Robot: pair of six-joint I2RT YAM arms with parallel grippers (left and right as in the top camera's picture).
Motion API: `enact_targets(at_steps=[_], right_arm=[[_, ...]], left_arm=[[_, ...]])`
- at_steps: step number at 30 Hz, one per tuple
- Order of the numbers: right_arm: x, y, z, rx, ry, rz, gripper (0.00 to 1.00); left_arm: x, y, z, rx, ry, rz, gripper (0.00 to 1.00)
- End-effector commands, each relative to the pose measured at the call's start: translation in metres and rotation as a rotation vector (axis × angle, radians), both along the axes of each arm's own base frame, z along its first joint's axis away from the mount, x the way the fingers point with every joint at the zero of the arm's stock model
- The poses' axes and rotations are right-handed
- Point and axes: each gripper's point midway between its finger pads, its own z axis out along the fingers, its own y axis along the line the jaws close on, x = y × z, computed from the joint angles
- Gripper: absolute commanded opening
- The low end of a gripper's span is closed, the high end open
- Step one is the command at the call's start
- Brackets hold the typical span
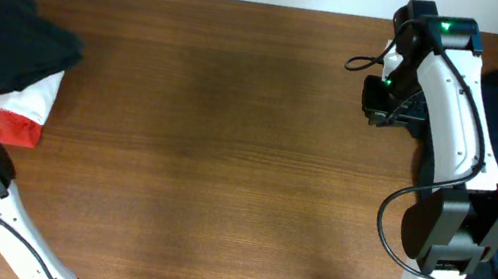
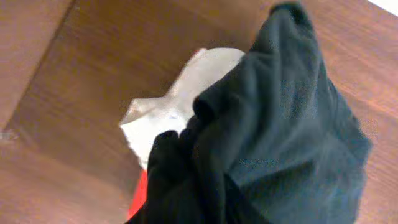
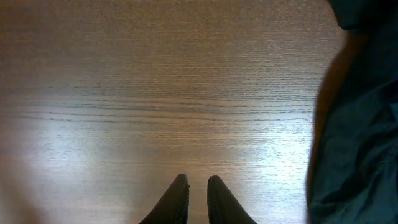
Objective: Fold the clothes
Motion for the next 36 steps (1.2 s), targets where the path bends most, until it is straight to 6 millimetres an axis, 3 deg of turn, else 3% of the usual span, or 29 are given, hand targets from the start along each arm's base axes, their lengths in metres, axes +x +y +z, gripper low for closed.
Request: enact_targets(at_steps=[1, 2, 4, 5, 11, 14, 17, 20, 23, 24, 30, 32, 35, 36], right_arm=[[0.000, -0.002, 0.002, 0.000, -0.004, -0.010, 0.16], [0.000, -0.002, 0.002, 0.000, -0.002, -0.010, 0.16], [-0.001, -0.002, 0.002, -0.001, 0.003, -0.010, 0.16], [-0.002, -0.002, 0.002, -0.001, 0.006, -0.010, 0.16], [-0.002, -0.002, 0.002, -0.001, 0.007, -0.010, 0.16], [-0.002, -0.002, 0.002, -0.001, 0.005, -0.010, 0.17], [0.001, -0.002, 0.002, 0.001, -0.007, -0.010, 0.35], [0.004, 0.000, 0.002, 0.012, -0.019, -0.009, 0.57], [0.008, 0.003, 0.003, 0.029, -0.034, -0.008, 0.92], [0.009, 0.003, 0.003, 0.029, -0.038, -0.008, 0.98], [0.008, 0.003, 0.001, 0.029, -0.033, -0.005, 0.99], [0.004, 0.003, 0.000, 0.027, -0.014, -0.004, 0.99], [-0.007, 0.002, 0.000, 0.024, 0.028, 0.021, 0.99], [-0.011, 0.002, 0.000, 0.023, 0.045, 0.021, 0.99]], left_arm=[[-0.010, 0.009, 0.019, 0.020, -0.029, 0.034, 0.34], [-0.010, 0.009, 0.017, 0.017, -0.025, 0.034, 0.36], [-0.012, 0.009, 0.014, 0.011, -0.016, 0.036, 0.56], [-0.013, 0.010, 0.013, 0.009, -0.014, 0.039, 0.59], [-0.015, 0.008, 0.012, -0.013, -0.009, 0.050, 0.65], [-0.004, -0.009, 0.014, -0.088, -0.061, 0.003, 0.68], [0.009, -0.033, 0.016, -0.122, -0.079, -0.054, 0.71], [0.026, -0.070, 0.015, -0.138, -0.071, -0.133, 0.71], [0.050, -0.133, 0.014, -0.148, -0.051, -0.257, 0.72], [0.057, -0.157, 0.013, -0.150, -0.046, -0.302, 0.72], [0.068, -0.301, -0.001, -0.165, 0.047, -0.571, 0.77], [0.060, -0.333, -0.013, -0.149, 0.112, -0.624, 0.80], [0.034, -0.368, -0.033, -0.096, 0.267, -0.684, 0.99], [0.023, -0.376, -0.039, -0.083, 0.320, -0.699, 0.99]])
